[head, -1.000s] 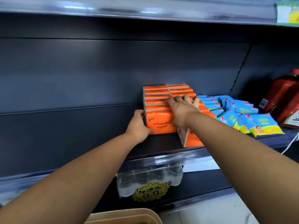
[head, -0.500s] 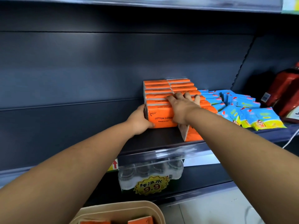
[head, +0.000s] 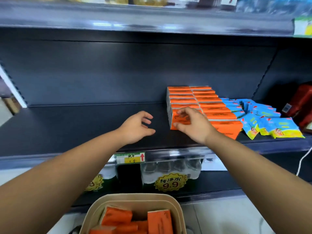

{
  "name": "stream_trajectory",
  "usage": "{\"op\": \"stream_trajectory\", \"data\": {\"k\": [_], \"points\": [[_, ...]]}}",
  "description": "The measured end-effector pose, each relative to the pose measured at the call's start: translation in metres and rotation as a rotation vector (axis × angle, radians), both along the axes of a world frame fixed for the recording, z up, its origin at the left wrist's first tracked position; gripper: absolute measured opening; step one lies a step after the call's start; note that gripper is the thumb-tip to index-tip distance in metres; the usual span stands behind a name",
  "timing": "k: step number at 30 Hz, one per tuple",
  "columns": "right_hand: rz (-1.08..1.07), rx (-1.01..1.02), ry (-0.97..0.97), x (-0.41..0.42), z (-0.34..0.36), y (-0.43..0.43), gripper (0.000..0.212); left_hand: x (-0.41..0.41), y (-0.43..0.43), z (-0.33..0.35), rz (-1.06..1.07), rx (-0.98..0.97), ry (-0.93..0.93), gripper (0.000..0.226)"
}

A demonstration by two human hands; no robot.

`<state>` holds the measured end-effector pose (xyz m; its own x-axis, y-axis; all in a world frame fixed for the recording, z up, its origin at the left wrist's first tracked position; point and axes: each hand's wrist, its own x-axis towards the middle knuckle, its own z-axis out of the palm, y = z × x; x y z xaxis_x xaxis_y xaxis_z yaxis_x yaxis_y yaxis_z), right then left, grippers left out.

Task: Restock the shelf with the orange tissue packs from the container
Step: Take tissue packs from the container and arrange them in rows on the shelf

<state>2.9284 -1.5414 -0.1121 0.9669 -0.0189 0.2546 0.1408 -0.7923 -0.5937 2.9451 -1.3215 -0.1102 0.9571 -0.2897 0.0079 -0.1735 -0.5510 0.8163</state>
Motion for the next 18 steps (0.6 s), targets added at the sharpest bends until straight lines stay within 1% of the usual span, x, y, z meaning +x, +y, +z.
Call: {"op": "stream_trajectory", "data": {"k": [2,3,5,7,10,13,18], "points": [[0.036,0.019,0.056,-0.014,-0.009,0.013,0.036,-0.019,0.023,-0.004,-0.016,0.020,0.026,0.039],[0.075,0.059,0.090,-0.022,-0.015,0.021,0.034,-0.030,0.035,-0.007,-0.019,0.023,0.046,0.036],[0.124,0.082,0.127,-0.037,-0.026,0.036,0.031,-0.050,0.055,-0.017,-0.021,0.016,0.080,0.032],[0.156,0.051,0.151,-0.051,-0.041,0.053,0.030,-0.069,0.073,-0.033,-0.021,-0.001,0.113,0.027],[0.213,0.075,0.236,-0.073,-0.066,0.082,0.029,-0.093,0.098,-0.068,-0.021,-0.031,0.198,0.021],[0.254,0.040,0.337,-0.094,-0.098,0.106,0.028,-0.115,0.117,-0.109,-0.006,0.041,0.263,0.022],[0.301,-0.045,0.547,-0.126,-0.151,0.131,0.026,-0.140,0.133,-0.167,-0.034,0.268,0.311,0.025]]}}
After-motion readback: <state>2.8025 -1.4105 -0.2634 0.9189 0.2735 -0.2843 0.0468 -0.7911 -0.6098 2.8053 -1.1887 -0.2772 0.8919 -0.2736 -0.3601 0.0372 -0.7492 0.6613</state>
